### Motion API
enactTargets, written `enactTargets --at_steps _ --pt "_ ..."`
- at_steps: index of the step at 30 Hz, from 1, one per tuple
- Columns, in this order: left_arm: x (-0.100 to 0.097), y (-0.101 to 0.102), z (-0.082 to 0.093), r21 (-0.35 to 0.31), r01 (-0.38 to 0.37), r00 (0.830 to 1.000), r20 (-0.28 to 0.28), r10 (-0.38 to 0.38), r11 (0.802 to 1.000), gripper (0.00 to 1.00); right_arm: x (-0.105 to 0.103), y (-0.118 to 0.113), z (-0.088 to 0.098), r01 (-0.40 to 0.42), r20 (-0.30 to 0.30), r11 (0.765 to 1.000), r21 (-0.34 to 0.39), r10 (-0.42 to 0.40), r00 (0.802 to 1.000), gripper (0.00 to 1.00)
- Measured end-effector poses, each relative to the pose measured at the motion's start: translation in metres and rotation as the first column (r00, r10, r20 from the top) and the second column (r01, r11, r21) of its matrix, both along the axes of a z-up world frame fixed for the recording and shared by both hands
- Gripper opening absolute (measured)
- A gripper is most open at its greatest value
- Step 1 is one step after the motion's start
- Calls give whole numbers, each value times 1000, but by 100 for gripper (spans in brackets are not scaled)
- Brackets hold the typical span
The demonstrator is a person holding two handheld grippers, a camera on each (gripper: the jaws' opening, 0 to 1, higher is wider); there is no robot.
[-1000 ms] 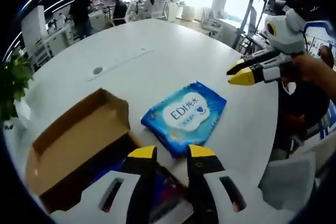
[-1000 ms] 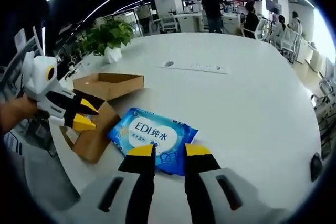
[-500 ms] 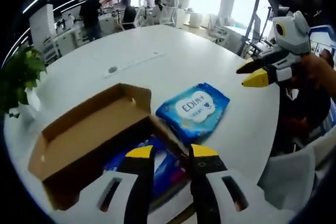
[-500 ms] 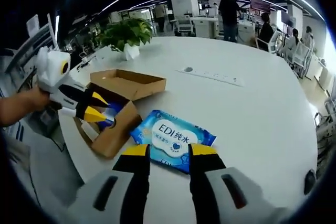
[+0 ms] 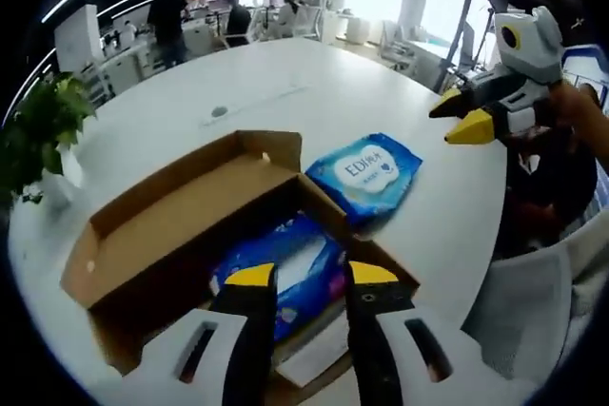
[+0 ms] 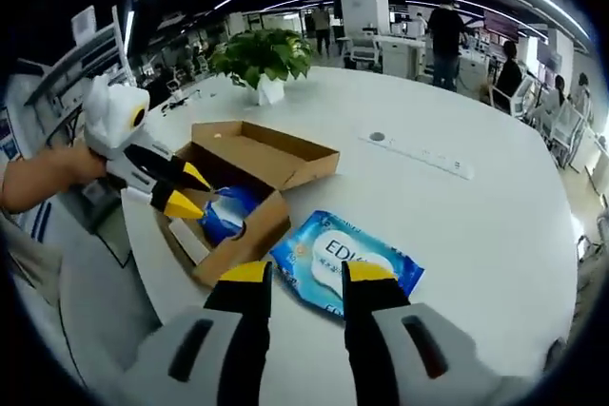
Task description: Operate the shoe box by opening the lid, removing the specified soft item, and placing it in the target area until the item is outside and the box remains undamaged.
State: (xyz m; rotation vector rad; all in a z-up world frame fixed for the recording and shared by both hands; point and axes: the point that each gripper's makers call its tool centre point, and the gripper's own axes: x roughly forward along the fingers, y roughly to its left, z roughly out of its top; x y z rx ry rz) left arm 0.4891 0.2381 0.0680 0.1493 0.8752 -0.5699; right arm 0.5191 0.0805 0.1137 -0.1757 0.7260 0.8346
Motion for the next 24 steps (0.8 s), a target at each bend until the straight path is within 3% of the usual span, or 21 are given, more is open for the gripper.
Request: enactTargets --at_steps 12,24 --pt "-6 21 -9 25 22 999 -36 -21 999 26 -7 41 -2 -87 7 996 -2 87 996 22" --pt "-6 34 -18 47 117 992 -50 -115 992 27 -13 83 -13 -177 7 984 -34 177 984 18"
